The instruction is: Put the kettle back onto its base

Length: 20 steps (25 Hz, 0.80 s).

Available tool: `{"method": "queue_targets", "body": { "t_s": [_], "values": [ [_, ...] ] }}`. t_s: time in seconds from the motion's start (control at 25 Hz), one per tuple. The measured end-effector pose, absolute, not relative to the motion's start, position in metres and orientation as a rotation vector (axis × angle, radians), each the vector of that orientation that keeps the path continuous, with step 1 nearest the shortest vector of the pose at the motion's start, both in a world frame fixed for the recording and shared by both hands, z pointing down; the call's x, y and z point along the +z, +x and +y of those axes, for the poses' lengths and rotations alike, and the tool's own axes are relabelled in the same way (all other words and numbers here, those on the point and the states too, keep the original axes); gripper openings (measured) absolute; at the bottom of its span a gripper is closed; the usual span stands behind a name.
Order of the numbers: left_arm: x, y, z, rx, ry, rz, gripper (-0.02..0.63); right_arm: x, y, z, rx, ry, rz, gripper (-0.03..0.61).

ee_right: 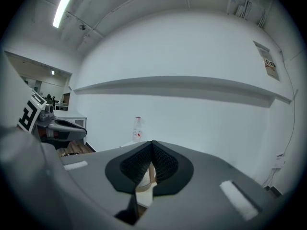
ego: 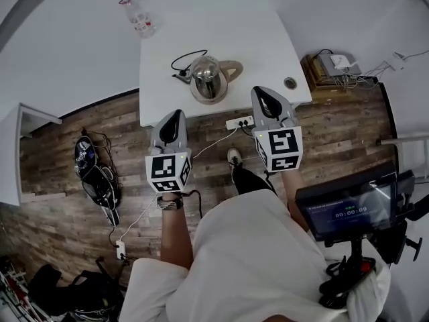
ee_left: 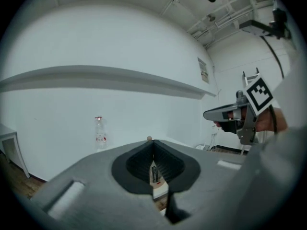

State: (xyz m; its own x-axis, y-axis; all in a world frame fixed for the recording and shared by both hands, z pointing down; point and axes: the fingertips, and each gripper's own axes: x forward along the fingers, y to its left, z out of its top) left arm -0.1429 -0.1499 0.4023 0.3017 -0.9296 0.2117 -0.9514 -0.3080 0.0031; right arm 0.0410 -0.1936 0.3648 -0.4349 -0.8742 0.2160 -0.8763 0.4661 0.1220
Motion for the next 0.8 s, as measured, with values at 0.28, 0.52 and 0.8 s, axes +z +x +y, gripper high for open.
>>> {"method": "queue_targets", "body": {
  "t_s": [0.28, 0.52, 0.8],
  "values": [
    [0.340, -0.136, -0.049, 0.199, 2.586, -1.777, 0.006, 0.307, 0.035, -0.081, -0.161, 1.526, -2.499, 0.002],
    [0.326, -0.121, -0.035, 0.201, 2.656, -1.754, 0.006, 0.298, 0.040, -0.062, -0.184, 1.526, -2.502, 0.002],
    [0.306, -0.125, -0.005, 0.136, 2.661, -1.771, 0.006, 0.284, 0.044, -0.026, -0.230, 1.540, -2.509, 0.002]
  ]
}}
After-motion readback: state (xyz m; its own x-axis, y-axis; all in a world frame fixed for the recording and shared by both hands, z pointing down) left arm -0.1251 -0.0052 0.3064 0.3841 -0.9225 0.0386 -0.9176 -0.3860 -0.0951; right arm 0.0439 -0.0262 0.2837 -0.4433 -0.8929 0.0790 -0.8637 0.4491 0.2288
